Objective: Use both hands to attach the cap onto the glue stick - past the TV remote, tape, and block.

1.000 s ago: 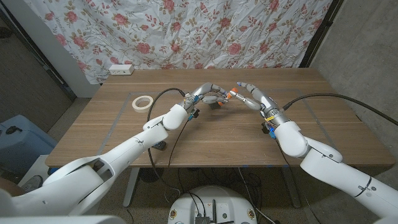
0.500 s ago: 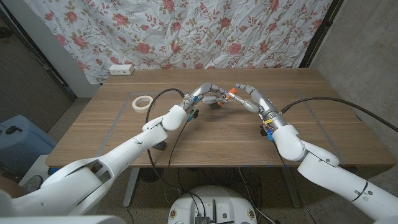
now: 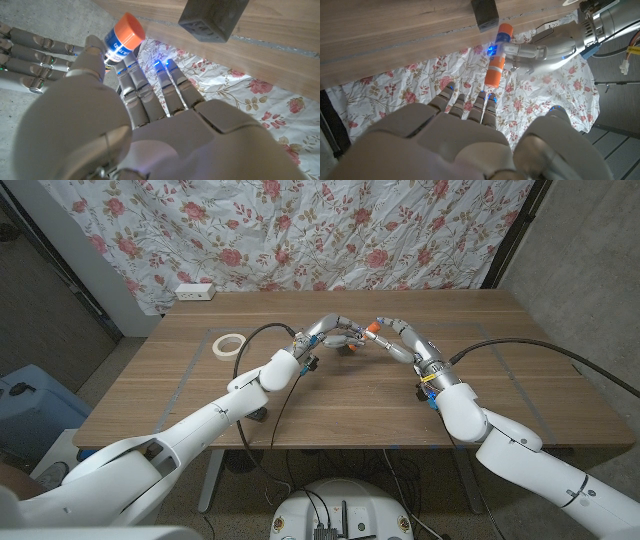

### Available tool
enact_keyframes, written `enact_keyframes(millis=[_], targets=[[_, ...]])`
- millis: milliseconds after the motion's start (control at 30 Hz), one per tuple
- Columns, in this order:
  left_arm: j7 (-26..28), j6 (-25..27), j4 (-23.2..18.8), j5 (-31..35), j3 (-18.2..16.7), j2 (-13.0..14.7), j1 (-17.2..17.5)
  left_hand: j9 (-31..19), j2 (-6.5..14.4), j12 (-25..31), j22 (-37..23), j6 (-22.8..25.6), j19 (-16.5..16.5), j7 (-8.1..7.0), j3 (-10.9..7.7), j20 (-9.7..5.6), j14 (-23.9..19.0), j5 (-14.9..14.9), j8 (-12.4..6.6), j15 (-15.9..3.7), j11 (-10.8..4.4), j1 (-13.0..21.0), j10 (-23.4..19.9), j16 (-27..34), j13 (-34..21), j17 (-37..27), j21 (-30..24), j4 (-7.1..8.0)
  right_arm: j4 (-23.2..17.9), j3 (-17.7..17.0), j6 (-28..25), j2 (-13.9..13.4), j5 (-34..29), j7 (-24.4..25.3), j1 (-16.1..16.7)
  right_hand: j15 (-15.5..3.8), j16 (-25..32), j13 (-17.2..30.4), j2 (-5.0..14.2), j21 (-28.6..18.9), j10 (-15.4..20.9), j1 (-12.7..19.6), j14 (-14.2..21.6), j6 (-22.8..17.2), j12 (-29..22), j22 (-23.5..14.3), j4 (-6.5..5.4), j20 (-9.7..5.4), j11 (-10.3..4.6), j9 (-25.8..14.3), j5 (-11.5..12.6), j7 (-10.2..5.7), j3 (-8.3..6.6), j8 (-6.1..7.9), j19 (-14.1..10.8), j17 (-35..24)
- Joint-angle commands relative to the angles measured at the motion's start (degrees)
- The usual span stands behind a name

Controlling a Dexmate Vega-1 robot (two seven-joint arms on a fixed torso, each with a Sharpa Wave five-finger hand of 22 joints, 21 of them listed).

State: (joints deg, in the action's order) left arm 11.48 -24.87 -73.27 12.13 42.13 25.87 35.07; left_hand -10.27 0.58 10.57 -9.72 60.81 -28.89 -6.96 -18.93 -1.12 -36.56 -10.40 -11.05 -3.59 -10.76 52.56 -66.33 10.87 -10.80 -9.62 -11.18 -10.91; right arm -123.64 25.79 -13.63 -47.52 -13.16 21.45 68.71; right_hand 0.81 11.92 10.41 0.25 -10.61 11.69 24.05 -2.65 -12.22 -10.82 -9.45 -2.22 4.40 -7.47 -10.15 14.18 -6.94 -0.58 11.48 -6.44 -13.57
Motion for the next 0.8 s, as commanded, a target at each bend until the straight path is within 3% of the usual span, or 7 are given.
enact_keyframes(millis=[33,800], targets=[[0.23,-0.39,-0.01,0.14,-0.2,0.06,0.22,-0.95,1.8,0.36,-0.25,3.71,0.06,2.39,-1.82,-0.25,-0.61,-0.23,-0.47,-7.52,-1.45,0.63,-1.92,-0.14,-0.31,-0.07,-0.06,1.38,-0.11,0.41,-0.53,0.19,-0.72,-1.13,-0.35,-0.13,0.54,0.09,0.31,-0.38,0.74,-0.53,-0.06,-0.76,-0.41,-0.3,-0.19,-0.15,0.09,-0.07,-0.04,-0.32,0.09,0.29,-0.54,0.08],[0.5,-0.13,0.27,0.26,-0.22,-0.11,0.17,-0.95,1.71,0.29,-0.25,3.7,0.04,2.34,-1.9,-0.26,-0.63,-0.21,-0.44,-7.55,-1.38,0.52,-1.78,-0.15,-0.32,-0.07,-0.08,1.35,0.75,0.86,0.08,0.22,-0.55,-2.63,-1.41,-0.19,0.71,0.09,0.86,-0.4,1.71,-0.88,0.16,-1.58,-0.48,-0.3,-0.09,-0.28,-0.11,-0.07,-0.34,-0.25,0.03,0.22,-0.83,0.28]])
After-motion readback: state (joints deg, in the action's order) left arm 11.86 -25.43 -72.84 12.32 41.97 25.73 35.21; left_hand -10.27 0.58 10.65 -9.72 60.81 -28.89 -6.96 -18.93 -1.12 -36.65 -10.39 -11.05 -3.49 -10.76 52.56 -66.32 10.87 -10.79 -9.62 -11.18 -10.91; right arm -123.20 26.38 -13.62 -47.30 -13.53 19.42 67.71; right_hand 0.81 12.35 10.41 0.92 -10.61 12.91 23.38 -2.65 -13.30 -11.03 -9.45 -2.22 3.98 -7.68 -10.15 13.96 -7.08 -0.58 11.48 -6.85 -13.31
